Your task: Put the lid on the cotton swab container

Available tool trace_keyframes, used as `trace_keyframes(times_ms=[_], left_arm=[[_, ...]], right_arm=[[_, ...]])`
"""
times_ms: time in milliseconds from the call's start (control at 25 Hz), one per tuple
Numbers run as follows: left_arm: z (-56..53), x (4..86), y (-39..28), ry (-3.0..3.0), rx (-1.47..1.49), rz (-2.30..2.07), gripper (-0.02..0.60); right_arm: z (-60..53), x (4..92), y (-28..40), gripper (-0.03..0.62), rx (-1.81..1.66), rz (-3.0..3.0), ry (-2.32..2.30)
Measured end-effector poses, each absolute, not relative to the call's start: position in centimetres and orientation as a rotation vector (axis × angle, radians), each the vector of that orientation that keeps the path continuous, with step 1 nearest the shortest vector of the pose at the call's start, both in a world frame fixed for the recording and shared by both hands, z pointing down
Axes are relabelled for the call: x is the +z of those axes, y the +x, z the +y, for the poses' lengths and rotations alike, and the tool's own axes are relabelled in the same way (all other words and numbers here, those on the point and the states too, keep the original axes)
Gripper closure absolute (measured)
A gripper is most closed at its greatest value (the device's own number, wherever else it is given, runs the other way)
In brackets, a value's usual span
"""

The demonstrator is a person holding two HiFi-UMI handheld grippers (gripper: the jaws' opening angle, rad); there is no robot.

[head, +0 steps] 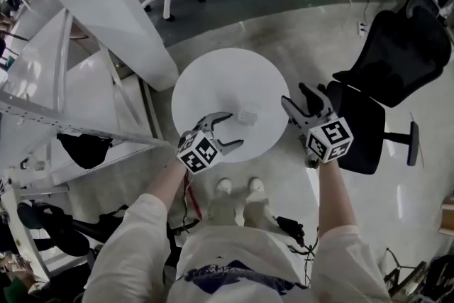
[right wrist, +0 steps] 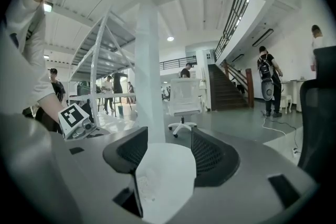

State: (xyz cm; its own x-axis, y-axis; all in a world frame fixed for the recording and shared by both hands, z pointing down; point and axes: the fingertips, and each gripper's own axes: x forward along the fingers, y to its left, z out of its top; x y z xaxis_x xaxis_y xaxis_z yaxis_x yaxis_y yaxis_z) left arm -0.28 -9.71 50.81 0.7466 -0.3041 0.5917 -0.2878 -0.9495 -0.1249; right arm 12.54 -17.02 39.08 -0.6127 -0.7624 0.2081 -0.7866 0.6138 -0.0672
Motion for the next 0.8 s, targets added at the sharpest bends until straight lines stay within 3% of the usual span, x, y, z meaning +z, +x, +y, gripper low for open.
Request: trace_keyframes(times_ms=[800], left_arm=[[-14.6,63.9,2.0,-2.972,-1.179,0.543,0.25]], right_arm=[[-19.3,50.5,7.2,0.336,0.296,-2.628,0.76]])
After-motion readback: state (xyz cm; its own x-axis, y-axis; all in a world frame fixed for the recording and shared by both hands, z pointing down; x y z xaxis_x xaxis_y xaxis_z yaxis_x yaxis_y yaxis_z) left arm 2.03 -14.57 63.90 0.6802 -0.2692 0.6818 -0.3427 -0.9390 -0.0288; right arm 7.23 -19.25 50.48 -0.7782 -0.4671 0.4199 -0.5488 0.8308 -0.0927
